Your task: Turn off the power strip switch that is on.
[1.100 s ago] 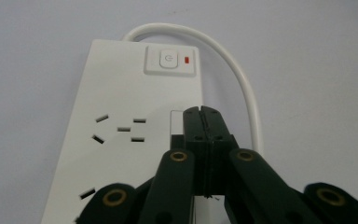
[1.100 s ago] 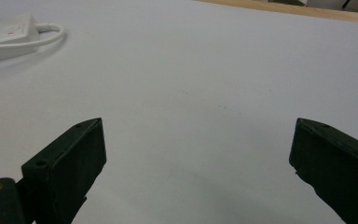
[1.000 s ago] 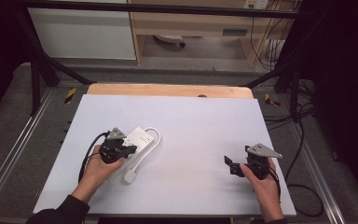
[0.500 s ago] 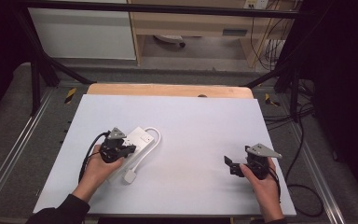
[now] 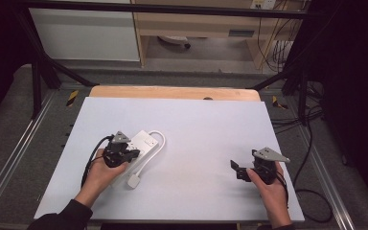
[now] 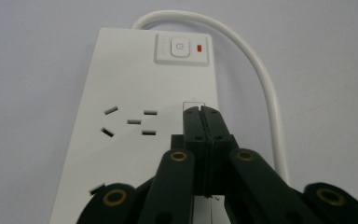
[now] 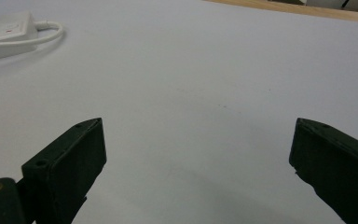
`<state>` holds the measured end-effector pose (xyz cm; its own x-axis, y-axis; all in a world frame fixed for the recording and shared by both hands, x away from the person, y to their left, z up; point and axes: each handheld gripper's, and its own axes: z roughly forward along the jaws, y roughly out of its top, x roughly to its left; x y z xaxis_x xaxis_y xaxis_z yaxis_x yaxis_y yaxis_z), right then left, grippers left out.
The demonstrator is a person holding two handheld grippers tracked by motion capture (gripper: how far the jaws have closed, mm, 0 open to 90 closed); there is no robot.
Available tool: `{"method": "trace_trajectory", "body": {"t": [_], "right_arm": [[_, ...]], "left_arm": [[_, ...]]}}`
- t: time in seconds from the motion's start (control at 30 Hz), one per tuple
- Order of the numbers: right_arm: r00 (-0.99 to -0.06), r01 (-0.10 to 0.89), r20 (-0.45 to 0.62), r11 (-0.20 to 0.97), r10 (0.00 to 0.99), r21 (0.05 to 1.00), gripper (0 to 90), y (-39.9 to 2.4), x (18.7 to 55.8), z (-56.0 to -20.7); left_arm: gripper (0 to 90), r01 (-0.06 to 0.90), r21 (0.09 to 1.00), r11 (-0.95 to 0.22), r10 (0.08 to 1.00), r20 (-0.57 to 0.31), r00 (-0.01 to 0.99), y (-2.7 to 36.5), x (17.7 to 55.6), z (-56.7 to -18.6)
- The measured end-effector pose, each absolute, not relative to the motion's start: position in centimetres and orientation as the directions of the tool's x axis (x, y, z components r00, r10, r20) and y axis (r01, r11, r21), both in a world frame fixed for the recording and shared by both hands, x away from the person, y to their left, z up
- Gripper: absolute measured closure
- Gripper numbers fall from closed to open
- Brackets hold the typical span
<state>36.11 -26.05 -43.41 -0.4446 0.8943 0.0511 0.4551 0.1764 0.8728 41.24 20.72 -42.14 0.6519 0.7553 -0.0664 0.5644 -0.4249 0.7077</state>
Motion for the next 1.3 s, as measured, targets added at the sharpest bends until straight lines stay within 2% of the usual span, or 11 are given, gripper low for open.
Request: {"method": "trace_trajectory", "body": {"t": [0.97, 1.2, 1.3], "right_arm": [[-0.444, 0.458, 0.053, 0.176, 0.894, 0.871, 4.3, -26.06, 36.16, -43.49], [-0.444, 0.459, 0.053, 0.176, 0.894, 0.871, 4.4, -26.04, 36.16, -43.49], [-0.445, 0.459, 0.054, 0.176, 0.894, 0.871, 4.3, -26.03, 36.15, -43.49]], "left_arm": [[90.0, 0.559, 0.713, -0.423, 0.747, -0.075, 0.66, 20.27, 41.25, -42.32], [90.0, 0.556, 0.702, -0.445, 0.749, -0.049, 0.661, 20.27, 41.21, -42.41], [90.0, 0.58, 0.704, -0.411, 0.753, -0.097, 0.651, 20.67, 41.32, -42.5]]}}
